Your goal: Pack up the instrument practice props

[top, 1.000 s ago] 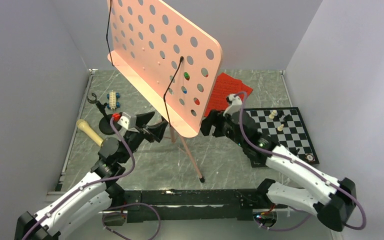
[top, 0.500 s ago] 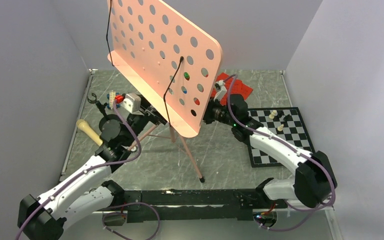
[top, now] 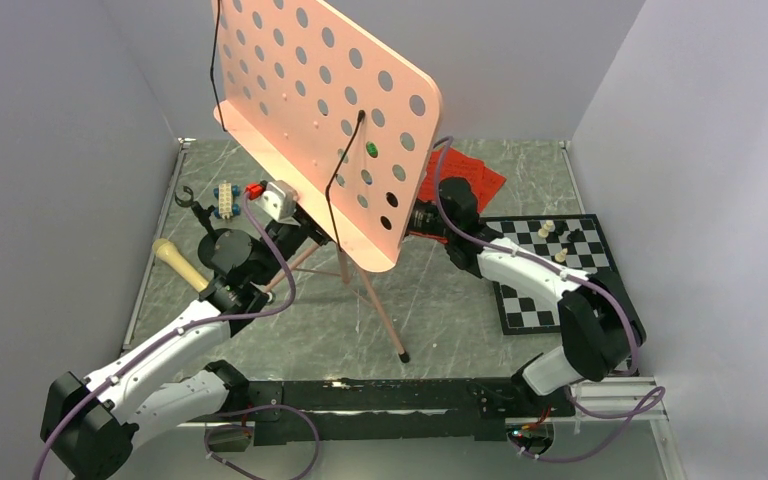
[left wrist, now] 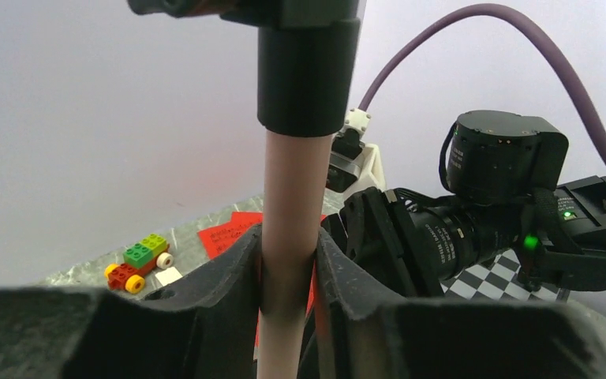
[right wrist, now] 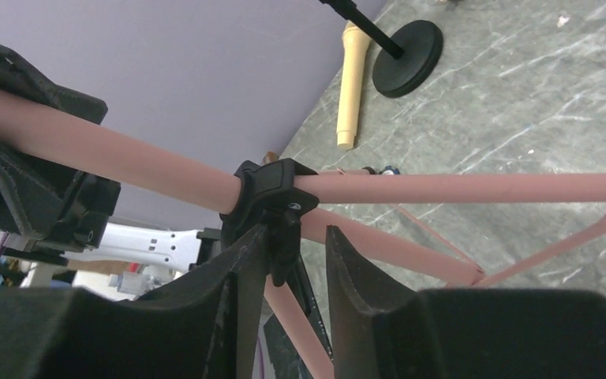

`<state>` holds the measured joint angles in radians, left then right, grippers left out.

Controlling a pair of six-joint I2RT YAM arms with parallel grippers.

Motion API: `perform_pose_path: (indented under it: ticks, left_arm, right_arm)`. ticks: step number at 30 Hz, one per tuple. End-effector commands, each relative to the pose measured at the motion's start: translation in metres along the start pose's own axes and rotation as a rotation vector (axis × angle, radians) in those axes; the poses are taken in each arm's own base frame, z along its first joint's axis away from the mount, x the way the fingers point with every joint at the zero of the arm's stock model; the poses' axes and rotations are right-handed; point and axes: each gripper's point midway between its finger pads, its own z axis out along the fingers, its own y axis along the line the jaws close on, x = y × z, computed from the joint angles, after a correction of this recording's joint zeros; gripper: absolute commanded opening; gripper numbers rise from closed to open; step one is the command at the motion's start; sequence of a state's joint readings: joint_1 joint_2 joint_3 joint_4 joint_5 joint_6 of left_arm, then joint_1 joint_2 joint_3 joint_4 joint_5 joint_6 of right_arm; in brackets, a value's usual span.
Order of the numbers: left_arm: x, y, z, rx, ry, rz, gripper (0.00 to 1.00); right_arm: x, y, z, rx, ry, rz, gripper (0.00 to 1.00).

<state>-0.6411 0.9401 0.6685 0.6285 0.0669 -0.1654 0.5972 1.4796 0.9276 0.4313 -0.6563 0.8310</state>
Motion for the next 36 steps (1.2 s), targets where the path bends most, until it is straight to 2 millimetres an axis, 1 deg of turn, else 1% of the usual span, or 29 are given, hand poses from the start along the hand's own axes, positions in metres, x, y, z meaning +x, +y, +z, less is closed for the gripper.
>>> perform_pose_path:
  ticks: [1,5,6,7,8,10,11,12,13,15,16,18,19,22,25,29,30,31,36]
  left_arm:
    - [-0.017,0.002,0.007,-0.003,-0.033,0.038,0.3]
    - [-0.013,0.001,0.008,0.006,-0.015,0.048,0.26]
    - [-0.012,0.001,0.008,0.007,-0.011,0.05,0.25]
    - [-0.011,0.001,0.008,0.006,-0.005,0.051,0.23]
    - [-0.009,0.002,0.008,0.003,0.001,0.054,0.22]
    - [-0.007,0.005,0.007,-0.01,0.007,0.054,0.19]
    - [-0.007,0.006,0.007,-0.016,0.01,0.052,0.18]
    - [-0.006,0.007,0.007,-0.021,0.013,0.052,0.17]
    - [-0.006,0.007,0.007,-0.023,0.016,0.052,0.16]
    - [-0.006,0.007,0.006,-0.025,0.019,0.05,0.14]
    - [-0.006,0.007,0.006,-0.026,0.019,0.05,0.13]
    - [-0.004,0.007,0.006,-0.026,0.022,0.045,0.11]
    - [-0.003,0.007,0.006,-0.026,0.025,0.042,0.11]
    - [0.0,0.007,0.006,-0.022,0.038,0.039,0.08]
    - [0.005,0.008,0.006,-0.023,0.053,0.037,0.05]
    - [0.01,0.008,0.007,-0.021,0.069,0.026,0.0]
    - [0.011,0.008,0.007,-0.023,0.074,0.022,0.0]
    - [0.012,0.009,0.007,-0.027,0.08,0.018,0.0]
    - [0.018,0.01,0.004,-0.035,0.087,0.003,0.0]
  right_arm:
    - [-0.014,0.027,0.01,-0.122,-0.009,-0.071,0.33]
    - [-0.004,0.025,0.015,-0.155,0.035,-0.077,0.24]
    - [-0.002,0.023,0.016,-0.156,0.037,-0.083,0.17]
    - [-0.002,0.023,0.016,-0.16,0.034,-0.096,0.07]
    - [-0.002,0.022,0.015,-0.157,0.029,-0.111,0.01]
    - [-0.002,0.017,0.014,-0.126,0.007,-0.185,0.0]
    - [-0.005,0.016,0.013,-0.089,-0.038,-0.263,0.0]
    - [-0.006,0.014,0.011,-0.052,-0.076,-0.358,0.0]
    - [-0.002,0.013,0.009,-0.017,-0.103,-0.468,0.0]
    - [0.003,0.003,0.009,0.073,-0.127,-0.71,0.0]
    - [0.007,-0.001,0.01,0.106,-0.12,-0.76,0.0]
    - [0.007,-0.009,0.01,0.16,-0.12,-0.907,0.0]
    - [0.009,-0.012,0.008,0.176,-0.129,-0.952,0.0]
    - [0.008,-0.009,0.003,0.206,-0.169,-1.076,0.0]
    - [0.014,-0.011,0.002,0.254,-0.175,-1.214,0.0]
    - [0.032,-0.018,-0.001,0.341,-0.178,-1.387,0.0]
    - [0.033,-0.017,-0.003,0.364,-0.191,-1.425,0.0]
    - [0.037,-0.023,-0.007,0.406,-0.188,-1.472,0.0]
    - [0.038,-0.026,-0.017,0.532,-0.205,-1.646,0.0]
